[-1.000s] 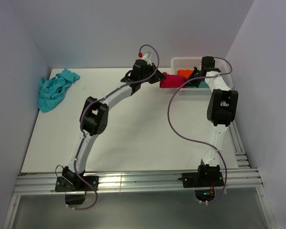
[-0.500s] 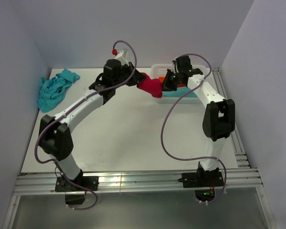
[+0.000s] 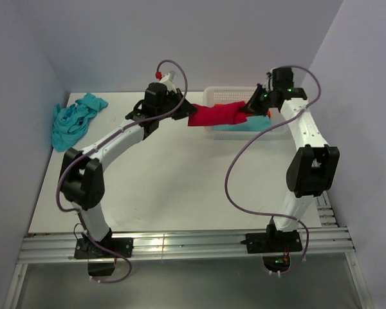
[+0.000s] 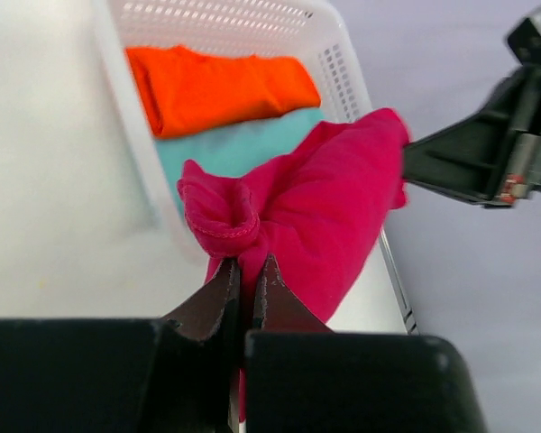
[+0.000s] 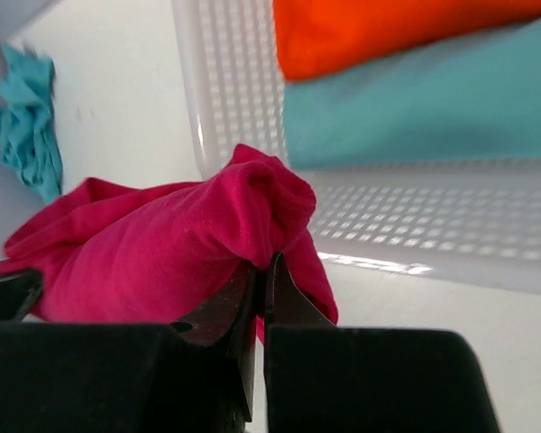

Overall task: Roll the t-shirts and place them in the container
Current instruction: Place the rolled tshirt into the container

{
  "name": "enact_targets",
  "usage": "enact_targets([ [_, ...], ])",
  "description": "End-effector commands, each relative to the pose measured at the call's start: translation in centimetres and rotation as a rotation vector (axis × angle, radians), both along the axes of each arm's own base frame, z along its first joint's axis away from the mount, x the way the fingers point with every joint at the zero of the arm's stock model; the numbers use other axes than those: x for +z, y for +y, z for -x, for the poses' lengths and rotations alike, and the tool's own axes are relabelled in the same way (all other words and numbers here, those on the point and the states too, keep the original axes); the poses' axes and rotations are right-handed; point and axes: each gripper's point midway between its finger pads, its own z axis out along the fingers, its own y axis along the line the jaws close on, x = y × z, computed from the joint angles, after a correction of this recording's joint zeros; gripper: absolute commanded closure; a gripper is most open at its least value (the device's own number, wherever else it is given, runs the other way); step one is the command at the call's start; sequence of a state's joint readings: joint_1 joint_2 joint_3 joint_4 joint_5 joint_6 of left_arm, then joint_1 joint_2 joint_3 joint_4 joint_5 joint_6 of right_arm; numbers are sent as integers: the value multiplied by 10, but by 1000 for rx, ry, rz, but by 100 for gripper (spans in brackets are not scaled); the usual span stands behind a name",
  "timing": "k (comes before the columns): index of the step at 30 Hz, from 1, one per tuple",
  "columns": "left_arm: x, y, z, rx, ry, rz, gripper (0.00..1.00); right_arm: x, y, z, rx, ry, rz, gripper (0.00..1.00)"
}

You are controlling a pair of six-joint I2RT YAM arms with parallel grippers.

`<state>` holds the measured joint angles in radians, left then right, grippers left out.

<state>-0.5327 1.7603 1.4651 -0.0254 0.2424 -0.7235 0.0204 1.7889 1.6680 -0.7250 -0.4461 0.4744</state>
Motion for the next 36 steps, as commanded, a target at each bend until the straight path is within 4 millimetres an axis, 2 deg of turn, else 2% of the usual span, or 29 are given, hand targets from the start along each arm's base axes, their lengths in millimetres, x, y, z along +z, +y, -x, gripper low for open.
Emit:
enact_targets([
  [1, 17, -34, -22, -70, -61, 87, 100, 36, -33, -12, -45, -100, 42, 100],
  [3, 13, -47, -32, -91, -69, 110, 100, 33, -49, -17, -83, -98, 65, 100],
  [4, 1, -58, -44, -99, -60, 113, 100, 32, -56, -19, -101, -97, 76, 100],
  [6, -4, -74, -52, -130, -60, 146, 100, 27, -67, -23, -132, -86, 94, 100],
  [7, -14, -84, -63, -139, -54, 151, 100, 25, -78, -25, -159, -82, 103, 100],
  [10, -22, -107, -76, -154, -58, 158, 100, 16, -96, -28, -202, -61, 113, 100],
  [12, -21, -123, -78, -173, -66, 173, 100, 8, -105, -29, -220, -40, 122, 100],
  [15, -28, -135, -78, -185, -55, 167, 99, -3, -120, -29, -250, -11, 139, 100],
  [19, -53, -141, -78, -190, -15, 161, 100, -22, -134, -26, -280, 39, 160, 100],
  [22, -64, -143, -76, -210, 7, 162, 100, -35, -141, -25, -290, 65, 168, 100],
  [28, -86, -147, -57, -227, 41, 104, 100, -59, -147, -26, -263, 121, 195, 100],
  [33, -118, -140, -57, -185, 117, 55, 100, -76, -152, -28, -252, 160, 217, 100],
  [36, -129, -140, -58, -168, 140, 41, 100, -87, -151, -29, -231, 203, 214, 100],
])
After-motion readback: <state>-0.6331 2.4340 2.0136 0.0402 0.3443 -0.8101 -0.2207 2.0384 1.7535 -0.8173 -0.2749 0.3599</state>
